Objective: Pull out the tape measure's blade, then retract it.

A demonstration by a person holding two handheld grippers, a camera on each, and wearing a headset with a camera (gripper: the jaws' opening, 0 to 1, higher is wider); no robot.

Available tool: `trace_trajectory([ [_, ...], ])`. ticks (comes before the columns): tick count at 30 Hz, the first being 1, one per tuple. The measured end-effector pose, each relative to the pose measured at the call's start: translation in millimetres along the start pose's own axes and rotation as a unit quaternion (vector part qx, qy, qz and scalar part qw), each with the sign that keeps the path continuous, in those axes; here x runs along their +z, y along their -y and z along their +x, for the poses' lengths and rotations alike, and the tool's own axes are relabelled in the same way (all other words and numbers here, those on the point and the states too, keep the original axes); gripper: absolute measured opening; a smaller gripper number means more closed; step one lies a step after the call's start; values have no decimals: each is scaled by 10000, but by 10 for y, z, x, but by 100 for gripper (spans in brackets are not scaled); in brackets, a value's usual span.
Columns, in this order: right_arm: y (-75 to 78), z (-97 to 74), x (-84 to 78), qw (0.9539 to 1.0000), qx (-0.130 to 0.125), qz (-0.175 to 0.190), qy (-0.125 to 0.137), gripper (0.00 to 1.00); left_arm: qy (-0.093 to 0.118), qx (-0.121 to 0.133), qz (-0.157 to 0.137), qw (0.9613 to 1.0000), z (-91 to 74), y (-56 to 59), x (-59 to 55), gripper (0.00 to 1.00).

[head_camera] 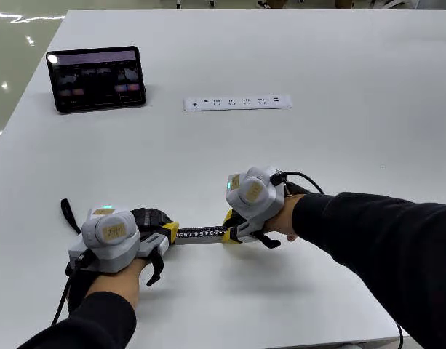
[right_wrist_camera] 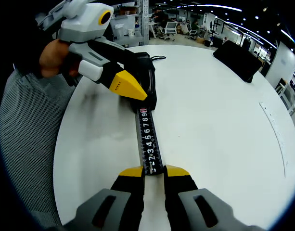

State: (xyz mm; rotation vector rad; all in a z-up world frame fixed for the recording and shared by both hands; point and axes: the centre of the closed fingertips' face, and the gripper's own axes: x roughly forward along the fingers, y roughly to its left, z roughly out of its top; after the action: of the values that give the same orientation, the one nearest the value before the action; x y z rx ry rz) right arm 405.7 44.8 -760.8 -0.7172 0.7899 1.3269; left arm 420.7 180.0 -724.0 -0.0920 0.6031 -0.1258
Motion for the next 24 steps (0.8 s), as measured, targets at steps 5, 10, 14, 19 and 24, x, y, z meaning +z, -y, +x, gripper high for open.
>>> trace_trajectory([
  [5, -3, 5, 11, 10000, -11, -17, 10, 11, -3, -11, -11, 10000, -2, 7, 5, 58],
  [10, -1, 23, 44, 10000, -17, 23, 69, 11, 1, -15, -21, 10000, -8, 11, 7, 58],
  [14, -12, 51, 93, 9999, -9, 38, 150, 11, 1, -14, -17, 10000, -7, 10, 9, 58],
  [19, -13, 66, 123, 9998, 17, 31, 183, 11, -2, -16, -37, 10000, -8, 13, 9, 58],
  [24, -24, 89, 166, 9997, 28, 64, 243, 11, -19, -30, -48, 10000, -10, 16, 8, 58],
])
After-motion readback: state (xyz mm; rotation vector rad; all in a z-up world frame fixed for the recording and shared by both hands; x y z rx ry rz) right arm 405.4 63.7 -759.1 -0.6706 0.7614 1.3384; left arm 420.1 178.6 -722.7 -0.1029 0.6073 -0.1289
